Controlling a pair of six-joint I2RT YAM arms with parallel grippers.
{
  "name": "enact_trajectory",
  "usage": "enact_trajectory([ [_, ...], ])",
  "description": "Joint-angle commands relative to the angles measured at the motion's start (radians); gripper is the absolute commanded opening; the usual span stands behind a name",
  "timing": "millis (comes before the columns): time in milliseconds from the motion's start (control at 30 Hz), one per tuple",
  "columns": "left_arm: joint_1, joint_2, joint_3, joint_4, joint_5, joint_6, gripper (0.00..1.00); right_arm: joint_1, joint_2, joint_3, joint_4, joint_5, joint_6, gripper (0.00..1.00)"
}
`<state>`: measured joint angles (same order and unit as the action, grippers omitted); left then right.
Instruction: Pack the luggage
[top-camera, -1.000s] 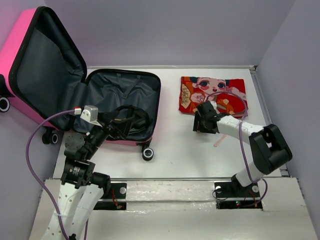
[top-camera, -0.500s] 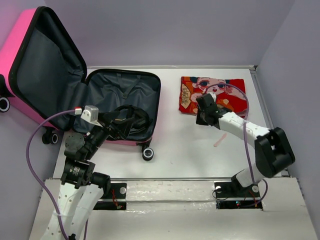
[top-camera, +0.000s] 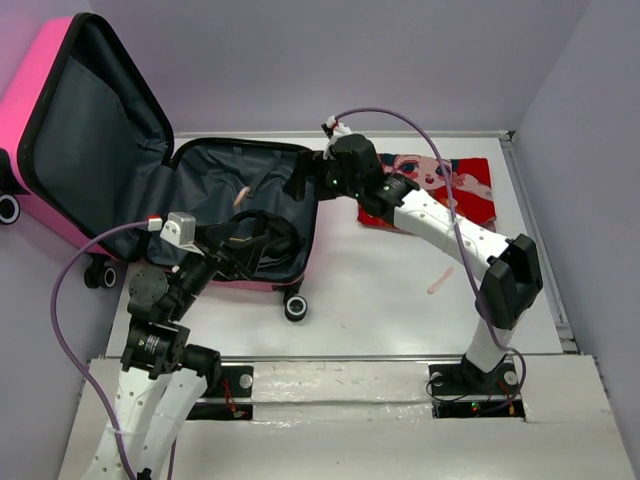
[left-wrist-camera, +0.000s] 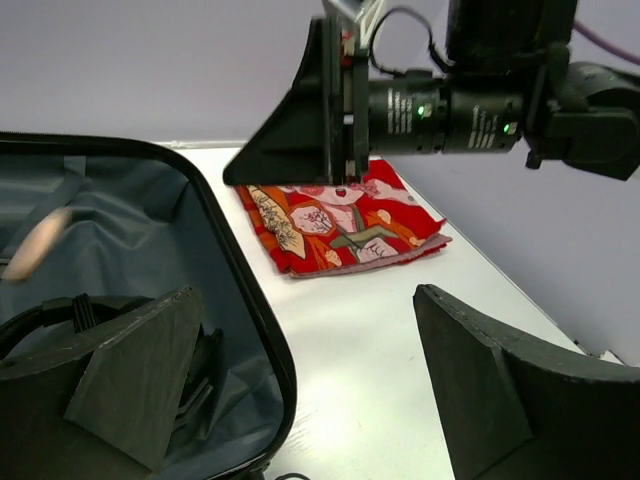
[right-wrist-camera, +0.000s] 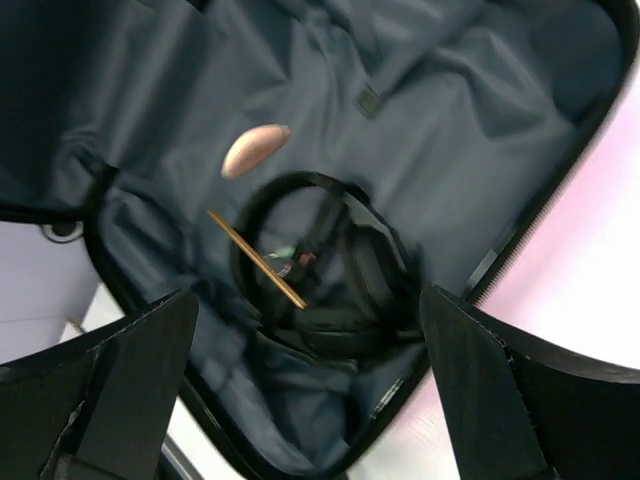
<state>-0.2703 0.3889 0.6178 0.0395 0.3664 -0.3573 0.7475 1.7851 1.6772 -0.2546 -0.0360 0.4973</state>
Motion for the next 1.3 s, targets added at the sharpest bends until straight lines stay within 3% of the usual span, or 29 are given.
enact_trajectory([
  [0,-0.012,-0.022,0.045,0.031,0.011,0.004,0.99,-0.054,-0.119,-0.160,-0.031,0.068,0.007,0.97],
  [100,-0.021,-0.035,0.045,0.028,0.006,0.006,0.99,-0.150,-0.222,-0.423,-0.032,0.161,0.053,0.89],
  [167,-0.027,-0.042,0.045,0.023,-0.001,0.008,0.99,-0.288,-0.329,-0.628,-0.060,0.218,0.114,0.85],
  [267,-0.040,-0.051,0.046,0.022,-0.003,0.008,0.99,-0.461,-0.466,-0.819,-0.093,0.266,0.145,0.84],
  [333,-0.047,-0.058,0.048,0.022,-0.004,0.008,0.99,-0.514,-0.533,-0.865,-0.135,0.315,0.150,0.82],
  [533,-0.064,-0.073,0.049,0.014,-0.024,0.014,0.99,-0.583,-0.435,-0.875,-0.210,0.338,0.162,0.76],
  [733,-0.072,-0.087,0.054,0.003,-0.041,0.020,0.99,-0.616,-0.319,-0.892,-0.213,0.286,0.184,0.61],
  [1267,-0.119,-0.122,0.063,-0.013,-0.067,0.031,0.99,-0.616,-0.438,-0.964,-0.321,0.292,0.182,0.57],
])
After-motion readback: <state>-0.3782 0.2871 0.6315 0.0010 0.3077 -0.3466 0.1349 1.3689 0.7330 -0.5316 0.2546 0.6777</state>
